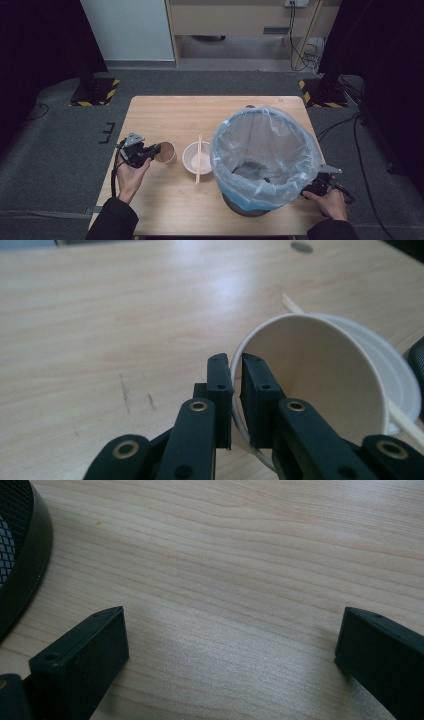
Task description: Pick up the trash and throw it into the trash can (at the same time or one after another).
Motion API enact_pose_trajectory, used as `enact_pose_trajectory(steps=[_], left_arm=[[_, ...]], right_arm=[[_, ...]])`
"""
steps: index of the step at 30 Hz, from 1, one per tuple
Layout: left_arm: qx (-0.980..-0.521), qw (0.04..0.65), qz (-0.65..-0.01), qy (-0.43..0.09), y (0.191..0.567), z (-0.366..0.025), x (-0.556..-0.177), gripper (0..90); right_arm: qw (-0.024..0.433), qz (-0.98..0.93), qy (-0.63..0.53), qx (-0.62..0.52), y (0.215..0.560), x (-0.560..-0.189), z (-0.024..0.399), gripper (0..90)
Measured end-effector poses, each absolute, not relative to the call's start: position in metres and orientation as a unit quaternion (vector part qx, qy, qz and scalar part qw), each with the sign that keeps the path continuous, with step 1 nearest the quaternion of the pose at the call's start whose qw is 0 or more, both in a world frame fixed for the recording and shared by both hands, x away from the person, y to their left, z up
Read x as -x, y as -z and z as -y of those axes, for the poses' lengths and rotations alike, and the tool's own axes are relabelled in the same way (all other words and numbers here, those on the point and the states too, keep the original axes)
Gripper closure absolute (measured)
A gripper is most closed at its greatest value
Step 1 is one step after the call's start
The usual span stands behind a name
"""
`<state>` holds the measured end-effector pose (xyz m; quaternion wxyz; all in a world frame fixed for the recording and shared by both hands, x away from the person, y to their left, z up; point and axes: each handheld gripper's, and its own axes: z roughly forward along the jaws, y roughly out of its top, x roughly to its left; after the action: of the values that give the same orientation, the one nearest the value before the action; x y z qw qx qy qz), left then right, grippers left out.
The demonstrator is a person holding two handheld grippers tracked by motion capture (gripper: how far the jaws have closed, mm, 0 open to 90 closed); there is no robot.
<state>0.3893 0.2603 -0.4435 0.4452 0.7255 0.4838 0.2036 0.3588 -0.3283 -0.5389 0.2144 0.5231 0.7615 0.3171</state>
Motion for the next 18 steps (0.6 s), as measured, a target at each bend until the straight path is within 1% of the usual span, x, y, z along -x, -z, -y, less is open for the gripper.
enact_pose_trajectory(steps=[3,4,5,7,15,18], left_arm=[[-0.715,0.462,-0.478,-0.214,0.435,-0.263,-0.385,82.8],[-0.704,0.478,-0.476,-0.223,0.426,-0.267,-0.381,82.8],[-0.704,0.478,-0.476,-0.223,0.426,-0.267,-0.381,82.8],[-0.688,0.499,-0.47,-0.238,0.414,-0.273,-0.376,82.8],[-0.658,0.541,-0.46,-0.252,0.39,-0.283,-0.366,82.7],[-0.647,0.562,-0.446,-0.257,0.376,-0.283,-0.359,82.7]], right_arm=[[0.214,-0.761,-0.317,-0.523,0.539,-0.359,0.328,0.7],[0.214,-0.761,-0.317,-0.523,0.539,-0.359,0.328,0.7],[0.214,-0.761,-0.317,-0.523,0.539,-0.359,0.328,0.7],[0.214,-0.761,-0.317,-0.523,0.539,-0.359,0.328,0.7],[0.214,-0.761,-0.317,-0.523,0.539,-0.359,0.328,0.7],[0.214,-0.761,-0.317,-0.523,0.539,-0.359,0.328,0.7]])
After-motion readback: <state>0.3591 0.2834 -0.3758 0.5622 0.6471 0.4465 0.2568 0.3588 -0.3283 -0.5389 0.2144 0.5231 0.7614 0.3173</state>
